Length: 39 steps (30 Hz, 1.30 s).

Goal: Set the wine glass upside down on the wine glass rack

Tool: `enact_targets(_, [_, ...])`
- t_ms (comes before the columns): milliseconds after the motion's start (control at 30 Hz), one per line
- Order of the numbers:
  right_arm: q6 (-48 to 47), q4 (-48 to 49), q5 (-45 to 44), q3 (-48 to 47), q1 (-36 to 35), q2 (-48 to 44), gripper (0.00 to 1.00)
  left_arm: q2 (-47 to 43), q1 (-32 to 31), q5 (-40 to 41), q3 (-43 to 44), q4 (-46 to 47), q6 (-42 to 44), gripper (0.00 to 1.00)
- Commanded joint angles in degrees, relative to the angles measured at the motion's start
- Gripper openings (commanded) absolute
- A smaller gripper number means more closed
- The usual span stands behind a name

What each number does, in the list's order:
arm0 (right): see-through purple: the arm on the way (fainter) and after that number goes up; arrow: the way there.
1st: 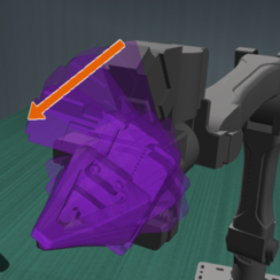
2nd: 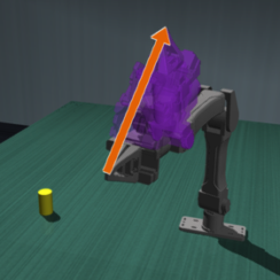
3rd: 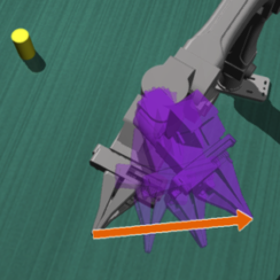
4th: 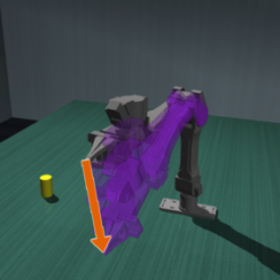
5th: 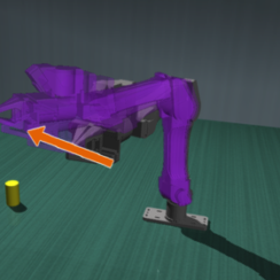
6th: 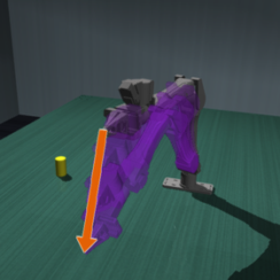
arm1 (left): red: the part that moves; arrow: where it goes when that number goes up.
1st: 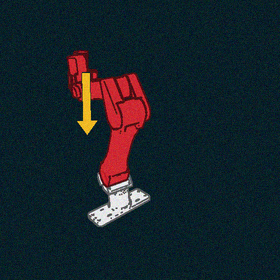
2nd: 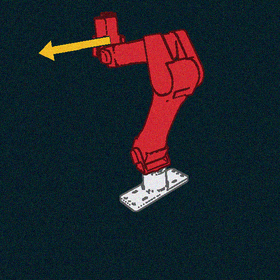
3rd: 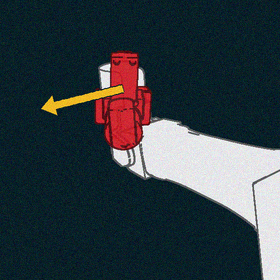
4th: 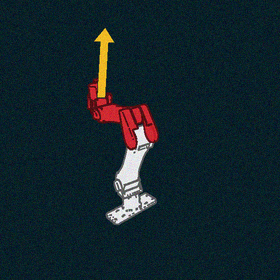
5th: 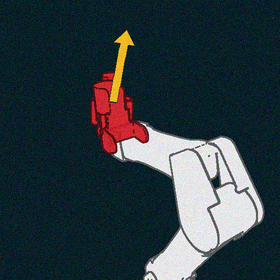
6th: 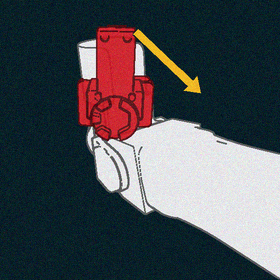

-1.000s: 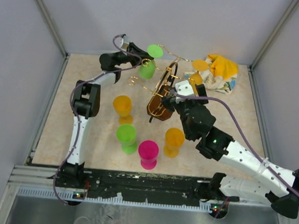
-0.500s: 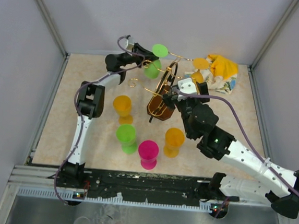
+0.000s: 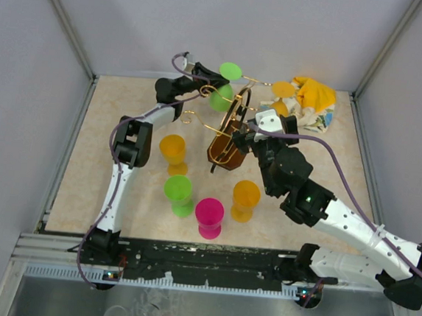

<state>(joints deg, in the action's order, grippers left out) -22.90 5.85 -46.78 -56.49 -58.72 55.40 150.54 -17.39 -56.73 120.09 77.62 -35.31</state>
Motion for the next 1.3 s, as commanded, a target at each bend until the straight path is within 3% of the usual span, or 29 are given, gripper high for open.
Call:
enact_targets(0, [-0.13, 1.45, -0.42, -2.61, 0.52, -0.84, 0.99, 1.55, -0.63, 3.66, 1.78, 0.57, 2.56, 0.00])
enact_targets(533, [0.10, 1.45, 0.06, -2.18, 1.14, 0.03, 0.99, 3.64, -0.22, 12.19, 2.91, -2.72, 7.59, 0.00])
enact_targets(800, [0.78, 1.28, 0.38, -1.94, 1.50, 0.28, 0.99, 1.50, 1.98, 14.98, -3.65, 5.66, 4.18, 0.00])
enact_targets(1000, [1.40, 1.09, 0.63, -1.78, 1.57, 0.39, 0.99, -2.53, 3.49, 12.66, -10.57, 11.47, 2.44, 0.00])
enact_targets(1267, [2.24, 0.51, 0.73, -1.42, 1.56, 0.55, 0.99, -3.05, 3.09, 8.44, -11.24, 14.29, 0.77, 0.00])
